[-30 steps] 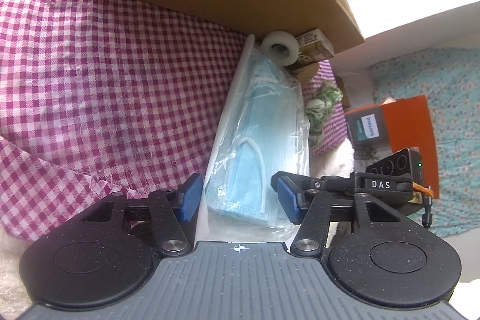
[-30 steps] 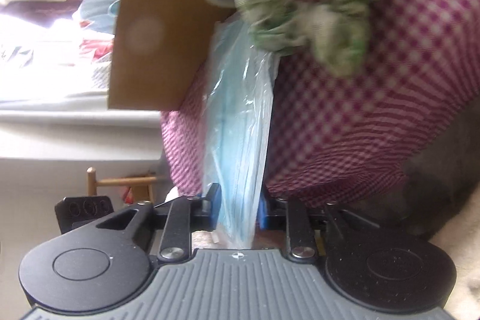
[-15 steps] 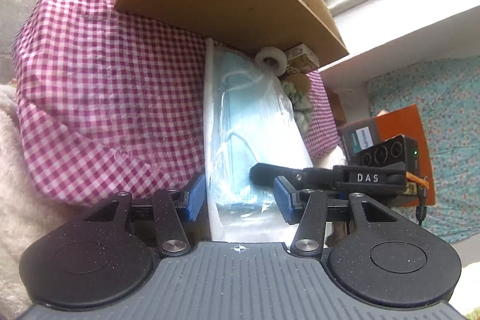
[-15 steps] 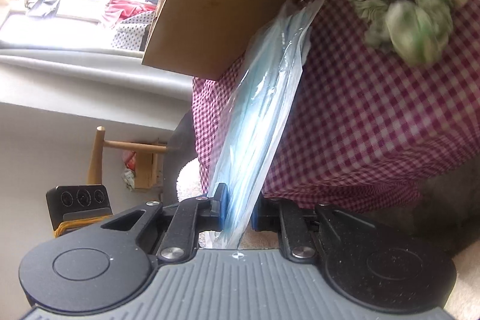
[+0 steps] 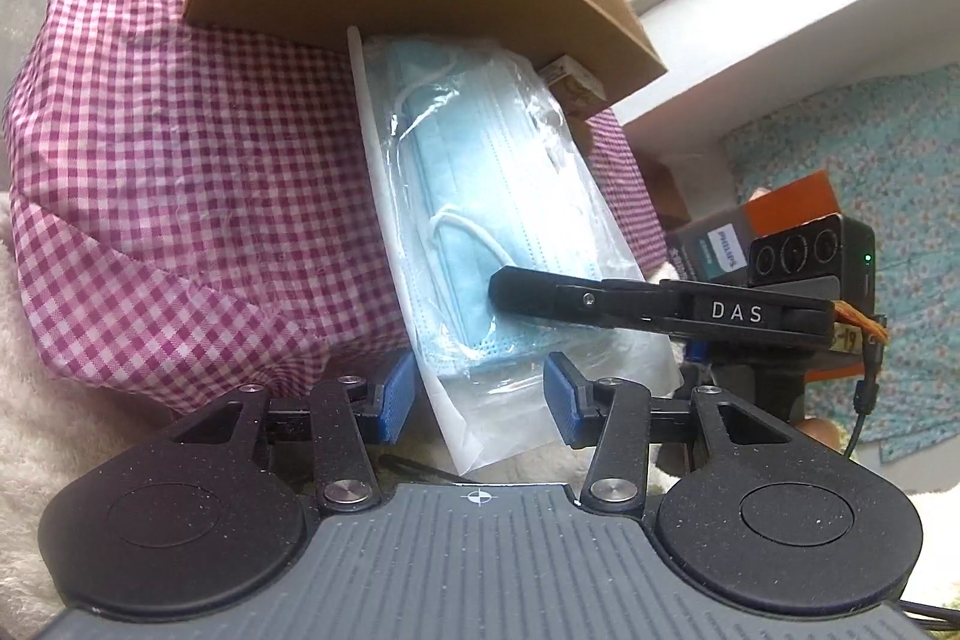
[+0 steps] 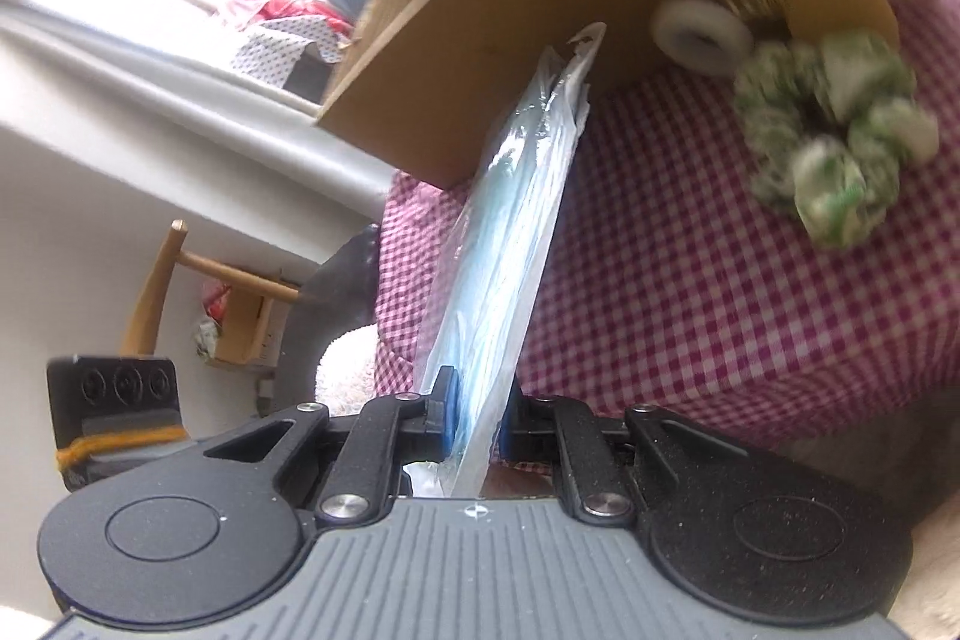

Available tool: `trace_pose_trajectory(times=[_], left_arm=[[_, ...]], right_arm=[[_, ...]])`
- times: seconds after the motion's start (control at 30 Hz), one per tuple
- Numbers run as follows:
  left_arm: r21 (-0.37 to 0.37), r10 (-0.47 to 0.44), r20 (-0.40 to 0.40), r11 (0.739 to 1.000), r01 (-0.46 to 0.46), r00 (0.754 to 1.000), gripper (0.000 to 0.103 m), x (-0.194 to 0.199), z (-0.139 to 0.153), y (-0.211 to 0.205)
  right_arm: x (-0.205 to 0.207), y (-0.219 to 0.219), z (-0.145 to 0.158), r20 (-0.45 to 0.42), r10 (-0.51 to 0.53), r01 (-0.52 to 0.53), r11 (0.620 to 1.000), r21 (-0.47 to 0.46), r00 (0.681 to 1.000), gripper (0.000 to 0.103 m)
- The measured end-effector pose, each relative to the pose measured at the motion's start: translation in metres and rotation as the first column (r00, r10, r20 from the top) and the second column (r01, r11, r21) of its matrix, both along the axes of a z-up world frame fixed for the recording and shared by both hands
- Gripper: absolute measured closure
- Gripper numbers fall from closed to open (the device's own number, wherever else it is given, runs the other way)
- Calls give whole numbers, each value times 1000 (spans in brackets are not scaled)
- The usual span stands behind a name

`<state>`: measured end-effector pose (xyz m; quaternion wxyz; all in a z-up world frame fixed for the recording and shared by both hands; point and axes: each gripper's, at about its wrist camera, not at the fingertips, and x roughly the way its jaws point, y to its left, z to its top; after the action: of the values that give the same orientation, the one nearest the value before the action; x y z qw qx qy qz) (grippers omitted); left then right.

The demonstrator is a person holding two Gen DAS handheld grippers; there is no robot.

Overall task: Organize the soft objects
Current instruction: 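Lift the face-mask pack upright with the right gripper, then lower the face-mask pack into the box and open the right gripper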

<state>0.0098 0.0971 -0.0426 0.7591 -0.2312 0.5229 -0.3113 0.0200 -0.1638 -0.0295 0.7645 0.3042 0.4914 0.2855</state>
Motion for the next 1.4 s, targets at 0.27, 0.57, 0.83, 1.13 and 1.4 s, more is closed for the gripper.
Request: trace_pose_trajectory(times=[0.27,0.57,0.83,1.13,1.4], left_arm=[[25,-4,103,1000,1,995,57,-24,36,-8],[46,24,238,998,-36,971,57,-34,86,-24],[30,6,300,999,-16,954,57,21,117,-39],[24,-74,285,997,70,956,57,139,118,-90],[4,-110,169,994,111,979,57,229,83,-134]], right_arm=[[-25,19,48,201,92,-78,994,-77,975,90],[-28,15,99,418,158,-129,987,-95,895,90],[12,-9,124,491,103,-83,995,-62,865,90],[106,-75,135,450,23,13,997,-75,893,90],[204,-114,109,324,13,56,977,-203,946,90]])
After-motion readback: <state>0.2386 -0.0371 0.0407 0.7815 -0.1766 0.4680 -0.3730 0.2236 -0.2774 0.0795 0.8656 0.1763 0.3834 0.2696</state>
